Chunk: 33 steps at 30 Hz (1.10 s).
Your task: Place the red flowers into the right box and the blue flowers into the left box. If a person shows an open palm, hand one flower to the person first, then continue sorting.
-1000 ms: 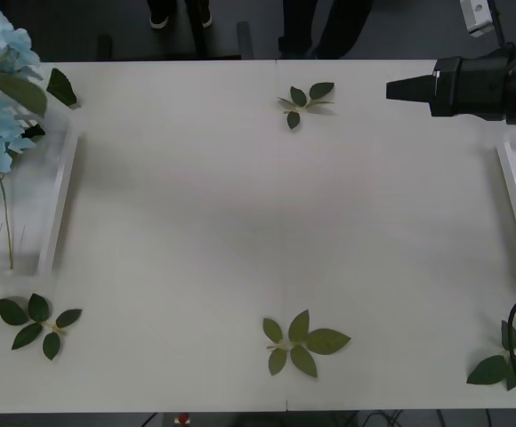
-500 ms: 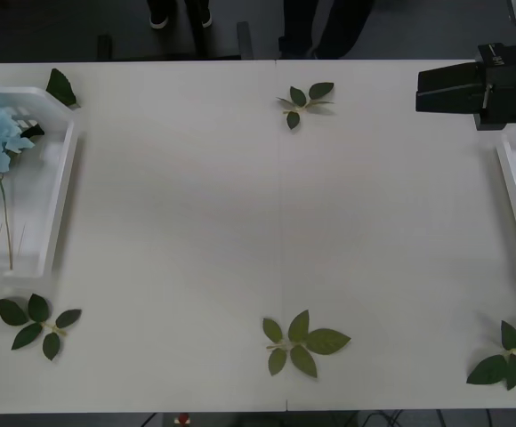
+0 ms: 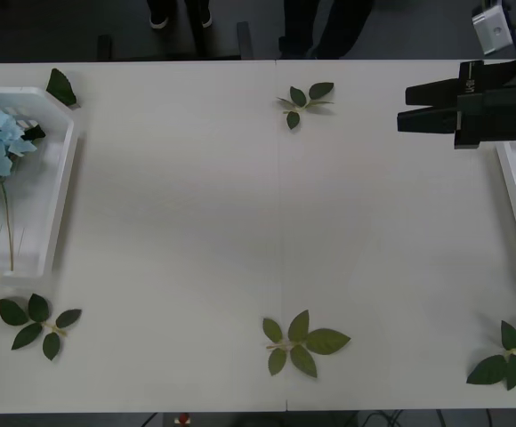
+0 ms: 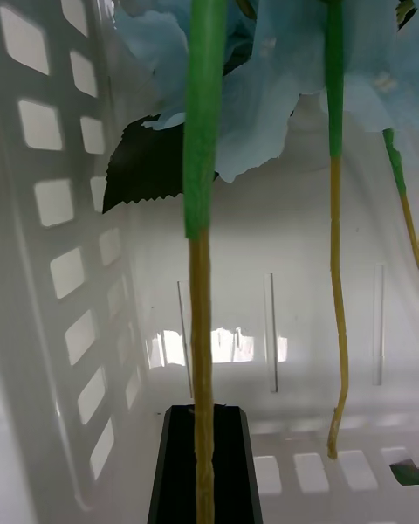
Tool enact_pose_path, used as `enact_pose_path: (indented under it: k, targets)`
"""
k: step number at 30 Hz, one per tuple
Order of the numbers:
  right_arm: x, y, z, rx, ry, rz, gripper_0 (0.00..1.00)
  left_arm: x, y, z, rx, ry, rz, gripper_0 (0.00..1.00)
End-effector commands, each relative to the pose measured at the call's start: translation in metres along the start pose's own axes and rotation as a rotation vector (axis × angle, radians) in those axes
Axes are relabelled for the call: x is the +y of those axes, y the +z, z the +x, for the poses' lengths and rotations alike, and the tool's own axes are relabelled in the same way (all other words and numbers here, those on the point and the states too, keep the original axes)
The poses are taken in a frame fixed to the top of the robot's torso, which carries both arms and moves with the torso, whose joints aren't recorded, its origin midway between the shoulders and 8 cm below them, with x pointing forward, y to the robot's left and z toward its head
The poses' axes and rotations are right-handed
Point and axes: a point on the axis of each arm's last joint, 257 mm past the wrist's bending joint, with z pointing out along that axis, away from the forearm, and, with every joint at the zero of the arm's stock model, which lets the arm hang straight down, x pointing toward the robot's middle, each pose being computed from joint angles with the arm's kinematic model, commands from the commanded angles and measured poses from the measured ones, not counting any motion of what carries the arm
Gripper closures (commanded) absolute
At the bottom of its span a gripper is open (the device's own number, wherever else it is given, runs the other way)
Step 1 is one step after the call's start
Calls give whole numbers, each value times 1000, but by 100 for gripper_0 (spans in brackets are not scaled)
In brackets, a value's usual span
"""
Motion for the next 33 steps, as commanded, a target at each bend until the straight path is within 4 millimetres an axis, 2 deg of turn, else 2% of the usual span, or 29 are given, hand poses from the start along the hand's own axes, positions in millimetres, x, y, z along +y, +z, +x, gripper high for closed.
enact_pose_path:
  k: [1,7,8,9,12,27,31,33]
  targets:
    - [-2,-7,-14,7,-87,22,35,7,-3,-6,-18,-7,-17,99]
    - [0,-5,-15,2,-88,18,35,2,7,-2,-11,-9,-12,98]
    - [0,-5,-15,1,-88,17,35,2,7,-2,-11,-8,-12,94]
    - [0,-5,-14,3,-85,15,35,2,7,-3,-12,-7,-11,86]
    - [1,-5,-14,3,-83,13,35,3,7,-3,-13,-5,-13,0]
    - [5,-5,-16,-13,-76,-2,35,1,7,-4,-18,24,-6,0]
    - [4,-5,-17,-19,-74,3,35,-9,4,-16,-40,28,22,0]
    - [4,-5,-16,-18,-75,4,35,-23,-4,-32,-60,24,67,0]
